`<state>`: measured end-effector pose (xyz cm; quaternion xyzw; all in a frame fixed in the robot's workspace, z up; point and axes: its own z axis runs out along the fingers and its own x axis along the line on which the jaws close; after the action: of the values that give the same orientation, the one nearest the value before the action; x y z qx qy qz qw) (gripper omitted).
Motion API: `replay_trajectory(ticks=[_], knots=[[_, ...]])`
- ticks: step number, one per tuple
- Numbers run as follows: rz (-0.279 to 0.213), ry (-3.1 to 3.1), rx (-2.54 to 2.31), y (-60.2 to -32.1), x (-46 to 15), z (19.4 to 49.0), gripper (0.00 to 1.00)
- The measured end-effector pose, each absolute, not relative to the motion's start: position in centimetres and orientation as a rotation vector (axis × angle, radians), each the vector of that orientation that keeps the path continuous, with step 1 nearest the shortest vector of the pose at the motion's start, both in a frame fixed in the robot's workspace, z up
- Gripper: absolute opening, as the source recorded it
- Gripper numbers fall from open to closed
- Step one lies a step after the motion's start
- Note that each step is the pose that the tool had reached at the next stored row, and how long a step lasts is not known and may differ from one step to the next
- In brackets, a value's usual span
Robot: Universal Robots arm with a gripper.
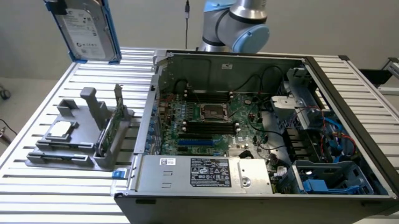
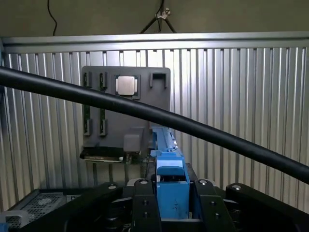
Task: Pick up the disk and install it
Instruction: 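Pick up the disk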
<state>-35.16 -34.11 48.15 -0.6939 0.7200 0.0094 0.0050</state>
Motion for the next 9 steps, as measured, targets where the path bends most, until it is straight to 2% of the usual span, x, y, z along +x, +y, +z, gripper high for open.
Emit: replay_trajectory(ticks=[9], knots=[[0.033, 2.256, -2.175, -34.3, -31.1, 48.8, 0.33]])
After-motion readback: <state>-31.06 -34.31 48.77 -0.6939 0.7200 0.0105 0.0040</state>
